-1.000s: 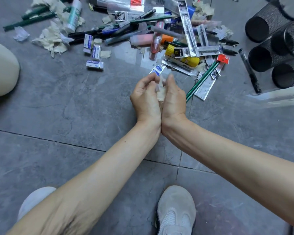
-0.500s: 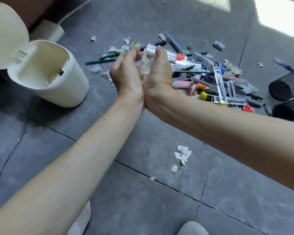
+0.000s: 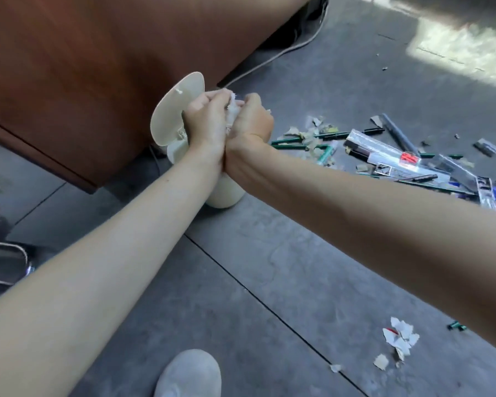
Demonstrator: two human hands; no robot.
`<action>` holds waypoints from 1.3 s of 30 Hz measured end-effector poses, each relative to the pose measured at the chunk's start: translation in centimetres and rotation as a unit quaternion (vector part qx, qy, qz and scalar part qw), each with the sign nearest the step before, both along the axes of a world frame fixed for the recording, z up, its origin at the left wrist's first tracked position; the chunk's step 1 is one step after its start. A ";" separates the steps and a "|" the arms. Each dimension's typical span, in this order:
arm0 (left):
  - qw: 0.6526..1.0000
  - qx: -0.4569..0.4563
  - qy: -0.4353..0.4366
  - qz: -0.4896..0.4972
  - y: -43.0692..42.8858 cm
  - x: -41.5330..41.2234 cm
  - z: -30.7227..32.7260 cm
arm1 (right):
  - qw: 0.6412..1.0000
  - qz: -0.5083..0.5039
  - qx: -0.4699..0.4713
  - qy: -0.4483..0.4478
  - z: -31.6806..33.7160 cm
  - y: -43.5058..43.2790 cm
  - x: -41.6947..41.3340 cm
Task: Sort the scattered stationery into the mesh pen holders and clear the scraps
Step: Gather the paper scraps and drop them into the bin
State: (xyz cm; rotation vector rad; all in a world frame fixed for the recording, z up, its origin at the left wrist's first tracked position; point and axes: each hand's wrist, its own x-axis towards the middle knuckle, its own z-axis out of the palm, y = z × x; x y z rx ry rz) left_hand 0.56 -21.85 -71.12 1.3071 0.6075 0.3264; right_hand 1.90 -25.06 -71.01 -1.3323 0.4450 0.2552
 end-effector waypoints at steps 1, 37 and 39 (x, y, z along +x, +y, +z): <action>1.000 0.022 0.003 -0.009 0.6 0.0 -0.4 | 1.000 0.018 0.012 -0.020 -0.3 0.7 -0.2; 0.758 0.569 -0.208 -0.242 -7.0 -3.8 -7.2 | 0.889 0.064 -0.341 -0.299 -5.3 -14.0 -0.8; 0.733 0.557 -0.210 -0.329 -9.8 -6.1 -9.1 | 0.875 0.090 -0.379 -0.286 -6.3 -18.2 -3.2</action>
